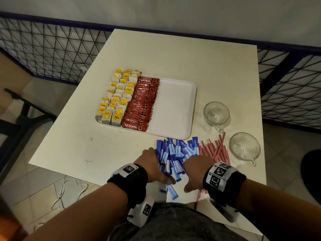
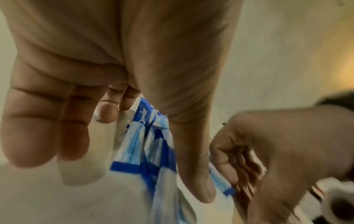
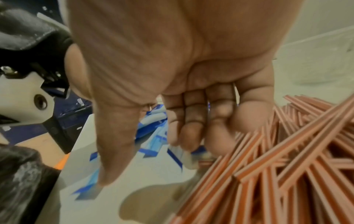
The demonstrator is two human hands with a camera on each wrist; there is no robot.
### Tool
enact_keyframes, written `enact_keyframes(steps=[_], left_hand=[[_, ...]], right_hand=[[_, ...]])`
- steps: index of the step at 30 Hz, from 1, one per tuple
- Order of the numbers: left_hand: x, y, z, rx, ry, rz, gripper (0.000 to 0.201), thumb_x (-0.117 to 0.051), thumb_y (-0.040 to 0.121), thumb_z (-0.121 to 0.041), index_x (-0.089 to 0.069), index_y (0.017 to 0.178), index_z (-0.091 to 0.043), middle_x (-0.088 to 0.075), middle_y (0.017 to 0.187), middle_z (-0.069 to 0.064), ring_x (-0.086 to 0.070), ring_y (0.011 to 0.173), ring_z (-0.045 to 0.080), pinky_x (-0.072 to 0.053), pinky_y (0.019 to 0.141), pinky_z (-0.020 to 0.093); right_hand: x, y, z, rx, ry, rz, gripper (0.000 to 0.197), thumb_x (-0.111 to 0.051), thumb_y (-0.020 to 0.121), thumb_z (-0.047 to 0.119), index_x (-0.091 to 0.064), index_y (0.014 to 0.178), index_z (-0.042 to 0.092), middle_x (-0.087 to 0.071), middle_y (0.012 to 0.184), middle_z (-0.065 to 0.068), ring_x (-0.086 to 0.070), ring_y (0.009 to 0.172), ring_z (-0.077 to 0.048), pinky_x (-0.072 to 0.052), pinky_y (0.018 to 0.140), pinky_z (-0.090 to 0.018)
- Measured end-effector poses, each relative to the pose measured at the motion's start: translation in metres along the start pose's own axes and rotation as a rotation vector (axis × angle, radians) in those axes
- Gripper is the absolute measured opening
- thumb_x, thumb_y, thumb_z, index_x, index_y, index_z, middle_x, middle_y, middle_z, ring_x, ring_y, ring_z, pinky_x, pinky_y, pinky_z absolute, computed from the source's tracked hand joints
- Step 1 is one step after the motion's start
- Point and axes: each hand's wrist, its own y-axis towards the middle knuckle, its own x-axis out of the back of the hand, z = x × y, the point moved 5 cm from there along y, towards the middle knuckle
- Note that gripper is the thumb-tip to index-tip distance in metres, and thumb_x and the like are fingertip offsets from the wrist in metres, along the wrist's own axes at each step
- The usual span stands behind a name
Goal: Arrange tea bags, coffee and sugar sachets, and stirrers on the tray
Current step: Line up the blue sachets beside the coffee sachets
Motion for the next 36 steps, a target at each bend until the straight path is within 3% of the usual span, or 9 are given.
enact_keyframes(steps=[4, 9, 12, 15, 17, 20, 24, 28, 36], left_hand=[[-0.022, -0.006, 0.001, 0.024, 0.129, 0.021, 0.115, -0.086, 0.047, -0.057, -0.027, 0.133, -0.01, -0.033, 0.12, 0.004, -0.045, 0.098, 0.018, -0.044, 0.081, 0.026], [-0.019, -0.009, 0.002, -0.004, 0.085, -0.12, 0.09, -0.069, 0.075, -0.051, -0.024, 0.138, -0.006, -0.033, 0.125, 0.009, -0.052, 0.107, 0.025, -0.05, 0.088, 0.033], [-0.005, -0.003, 0.007, 0.018, 0.035, -0.122, 0.089, -0.074, 0.075, -0.048, -0.027, 0.138, -0.005, -0.035, 0.128, 0.011, -0.047, 0.116, 0.027, -0.046, 0.094, 0.035], [0.008, -0.001, 0.011, 0.048, -0.004, -0.129, 0.082, -0.072, 0.078, -0.05, -0.034, 0.136, -0.006, -0.04, 0.129, 0.011, -0.043, 0.12, 0.026, -0.041, 0.096, 0.033], [0.011, -0.002, 0.02, 0.111, -0.12, -0.145, 0.08, -0.076, 0.074, -0.053, -0.039, 0.129, -0.008, -0.046, 0.126, 0.009, -0.049, 0.111, 0.023, -0.043, 0.087, 0.031], [0.019, -0.005, 0.027, 0.164, -0.149, -0.232, 0.07, -0.07, 0.078, -0.05, -0.041, 0.127, -0.008, -0.046, 0.126, 0.011, -0.051, 0.112, 0.028, -0.044, 0.09, 0.035], [0.037, 0.002, 0.009, 0.077, -0.043, -0.446, 0.064, -0.06, 0.084, -0.05, -0.044, 0.128, -0.005, -0.045, 0.127, 0.014, -0.044, 0.118, 0.032, -0.039, 0.098, 0.04], [0.026, 0.028, -0.001, 0.153, 0.126, -0.242, 0.079, -0.063, 0.078, -0.063, -0.043, 0.131, -0.008, -0.044, 0.129, 0.013, -0.045, 0.119, 0.032, -0.041, 0.097, 0.04], [0.033, 0.039, 0.015, 0.111, 0.142, -0.238, 0.044, -0.06, 0.092, -0.031, -0.045, 0.126, -0.008, -0.044, 0.13, 0.016, -0.049, 0.117, 0.036, -0.042, 0.094, 0.041]], right_hand=[[-0.005, 0.001, 0.01, 0.028, -0.013, -0.014, 0.052, -0.07, 0.073, 0.062, -0.041, 0.066, 0.019, -0.047, 0.067, 0.004, -0.047, 0.058, -0.016, -0.044, 0.059, -0.03], [-0.004, 0.0, 0.011, 0.015, 0.01, -0.036, 0.047, -0.063, 0.079, 0.06, -0.046, 0.072, 0.017, -0.047, 0.07, 0.004, -0.049, 0.065, -0.019, -0.043, 0.062, -0.031], [-0.003, 0.0, 0.007, -0.013, 0.017, -0.041, 0.052, -0.061, 0.079, 0.064, -0.06, 0.092, 0.014, -0.056, 0.082, 0.003, -0.057, 0.078, -0.021, -0.048, 0.067, -0.032], [0.001, -0.001, 0.002, -0.022, 0.02, -0.074, 0.045, -0.057, 0.083, 0.061, -0.053, 0.084, 0.016, -0.051, 0.077, 0.002, -0.055, 0.077, -0.021, -0.046, 0.066, -0.031], [0.002, -0.002, 0.001, -0.012, 0.031, -0.095, 0.04, -0.054, 0.087, 0.057, -0.053, 0.09, 0.017, -0.056, 0.088, -0.002, -0.058, 0.084, -0.023, -0.047, 0.071, -0.031], [-0.001, -0.003, 0.002, 0.013, 0.04, -0.118, 0.04, -0.05, 0.09, 0.053, -0.056, 0.103, 0.016, -0.06, 0.107, -0.004, -0.059, 0.098, -0.025, -0.044, 0.075, -0.032], [-0.005, -0.001, 0.008, 0.024, 0.07, -0.131, 0.037, -0.048, 0.091, 0.049, -0.057, 0.103, 0.016, -0.06, 0.109, -0.006, -0.059, 0.099, -0.027, -0.045, 0.077, -0.034], [-0.004, -0.001, 0.017, 0.102, 0.142, -0.14, 0.032, -0.047, 0.093, 0.044, -0.054, 0.103, 0.015, -0.059, 0.11, -0.009, -0.057, 0.099, -0.028, -0.041, 0.075, -0.033], [-0.014, 0.004, 0.032, 0.169, 0.2, -0.067, 0.049, -0.048, 0.095, 0.045, -0.044, 0.136, 0.018, -0.049, 0.134, -0.007, -0.048, 0.121, -0.027, -0.041, 0.096, -0.036]])
